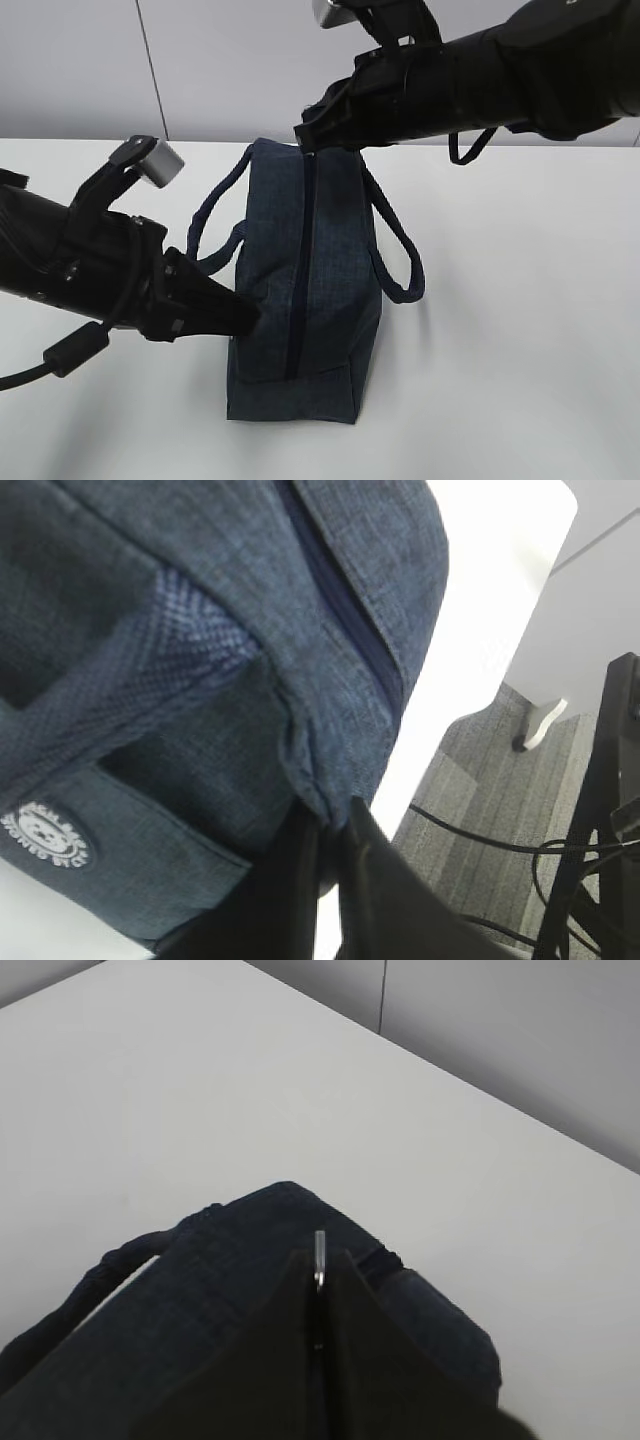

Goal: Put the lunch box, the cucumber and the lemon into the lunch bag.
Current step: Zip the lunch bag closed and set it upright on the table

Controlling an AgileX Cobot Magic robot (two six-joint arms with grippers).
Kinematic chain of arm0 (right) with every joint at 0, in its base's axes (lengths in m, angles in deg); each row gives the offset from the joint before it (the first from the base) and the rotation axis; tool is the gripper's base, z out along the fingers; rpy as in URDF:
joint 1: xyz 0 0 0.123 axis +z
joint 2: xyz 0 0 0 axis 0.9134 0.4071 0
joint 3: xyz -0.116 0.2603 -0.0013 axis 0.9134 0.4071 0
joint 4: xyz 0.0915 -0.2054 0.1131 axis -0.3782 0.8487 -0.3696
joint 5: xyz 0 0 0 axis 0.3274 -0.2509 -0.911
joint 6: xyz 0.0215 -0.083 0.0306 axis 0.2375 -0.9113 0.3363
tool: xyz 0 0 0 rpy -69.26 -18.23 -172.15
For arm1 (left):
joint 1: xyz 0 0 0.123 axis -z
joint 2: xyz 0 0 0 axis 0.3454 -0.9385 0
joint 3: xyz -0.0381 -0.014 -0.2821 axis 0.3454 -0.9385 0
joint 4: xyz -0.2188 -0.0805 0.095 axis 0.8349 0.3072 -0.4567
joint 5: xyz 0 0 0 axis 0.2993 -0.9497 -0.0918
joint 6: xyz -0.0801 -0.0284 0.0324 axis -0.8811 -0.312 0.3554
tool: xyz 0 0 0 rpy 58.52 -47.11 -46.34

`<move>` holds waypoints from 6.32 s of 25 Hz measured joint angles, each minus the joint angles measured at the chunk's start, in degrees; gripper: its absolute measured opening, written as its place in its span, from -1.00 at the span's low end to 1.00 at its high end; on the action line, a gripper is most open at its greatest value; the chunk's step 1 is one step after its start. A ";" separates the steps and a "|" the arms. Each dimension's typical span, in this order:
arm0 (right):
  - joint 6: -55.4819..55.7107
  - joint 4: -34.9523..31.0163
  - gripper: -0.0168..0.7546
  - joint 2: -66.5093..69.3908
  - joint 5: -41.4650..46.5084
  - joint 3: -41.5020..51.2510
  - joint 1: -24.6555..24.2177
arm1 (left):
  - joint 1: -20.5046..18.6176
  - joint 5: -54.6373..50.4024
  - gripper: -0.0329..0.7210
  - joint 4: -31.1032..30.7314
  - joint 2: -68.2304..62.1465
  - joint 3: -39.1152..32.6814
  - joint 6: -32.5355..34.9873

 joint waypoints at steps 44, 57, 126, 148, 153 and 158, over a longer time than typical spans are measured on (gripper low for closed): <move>-1.20 -0.74 -0.96 5.84 1.53 -4.52 -1.94 | 0.00 -0.18 -0.09 -3.17 4.58 0.00 -11.80; -1.33 -0.74 -0.96 5.84 1.69 -4.52 -1.94 | 0.00 -2.36 -0.09 -27.67 8.63 15.29 -43.03; -2.87 -1.22 -0.96 6.08 5.85 -7.16 -1.82 | 0.00 -22.74 -0.94 -37.37 -2.76 35.30 -50.06; -2.76 -4.48 -0.96 6.08 8.27 -7.84 -1.68 | -0.21 -22.75 -0.93 -35.88 5.06 34.95 -51.26; -2.76 -5.07 -0.96 6.42 9.46 -7.84 -1.89 | -0.31 -22.67 -0.93 -35.44 5.93 34.82 -51.53; -2.76 -5.89 -0.96 6.56 9.46 -7.84 -2.01 | -0.31 -22.67 -0.93 -35.44 6.26 34.64 -51.53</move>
